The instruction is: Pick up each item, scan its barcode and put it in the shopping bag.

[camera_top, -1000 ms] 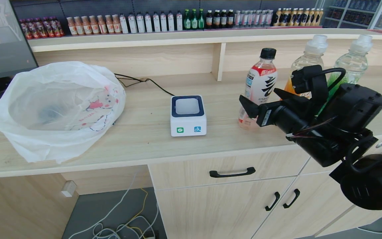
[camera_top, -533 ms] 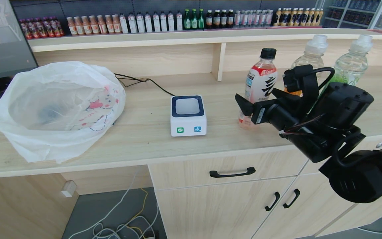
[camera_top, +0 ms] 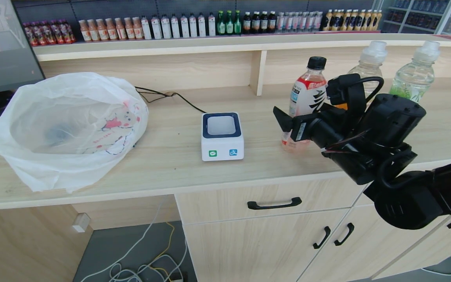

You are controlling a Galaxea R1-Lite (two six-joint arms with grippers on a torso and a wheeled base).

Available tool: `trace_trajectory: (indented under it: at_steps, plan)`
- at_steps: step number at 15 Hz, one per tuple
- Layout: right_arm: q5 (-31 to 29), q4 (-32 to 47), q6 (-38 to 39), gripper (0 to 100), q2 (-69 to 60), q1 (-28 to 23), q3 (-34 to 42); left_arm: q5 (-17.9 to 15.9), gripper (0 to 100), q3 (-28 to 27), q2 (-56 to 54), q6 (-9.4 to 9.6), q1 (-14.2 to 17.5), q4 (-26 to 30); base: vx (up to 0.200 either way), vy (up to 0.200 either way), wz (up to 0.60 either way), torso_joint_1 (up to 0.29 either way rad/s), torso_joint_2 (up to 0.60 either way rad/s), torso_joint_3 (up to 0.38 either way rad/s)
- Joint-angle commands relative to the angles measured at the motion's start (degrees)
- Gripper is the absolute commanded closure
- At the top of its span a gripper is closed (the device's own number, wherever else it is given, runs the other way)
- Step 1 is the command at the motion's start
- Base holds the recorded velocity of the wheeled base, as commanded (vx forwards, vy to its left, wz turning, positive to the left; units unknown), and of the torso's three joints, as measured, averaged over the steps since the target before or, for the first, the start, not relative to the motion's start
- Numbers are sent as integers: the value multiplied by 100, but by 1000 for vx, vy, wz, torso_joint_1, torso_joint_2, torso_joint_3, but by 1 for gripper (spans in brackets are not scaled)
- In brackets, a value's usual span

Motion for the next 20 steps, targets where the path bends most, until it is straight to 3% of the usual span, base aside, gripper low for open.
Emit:
trace_trajectory:
  at_steps: [1, 12, 13, 20]
  plan:
    - [1, -2, -2, 0, 96, 3, -74, 1, 0, 0, -2, 0, -1, 0, 0, 0, 0, 0, 0, 0]
    - [-8, -11, -64, 0, 290, 12, -399, 1, 0, 0, -2, 0, -1, 0, 0, 0, 0, 0, 0, 0]
    - [-8, -11, -55, 100, 299, 12, -417, 1, 0, 0, -2, 0, -1, 0, 0, 0, 0, 0, 0, 0]
    - [-8, -28, -55, 100, 158, 56, -347, 1, 0, 0, -2, 0, -1, 0, 0, 0, 0, 0, 0, 0]
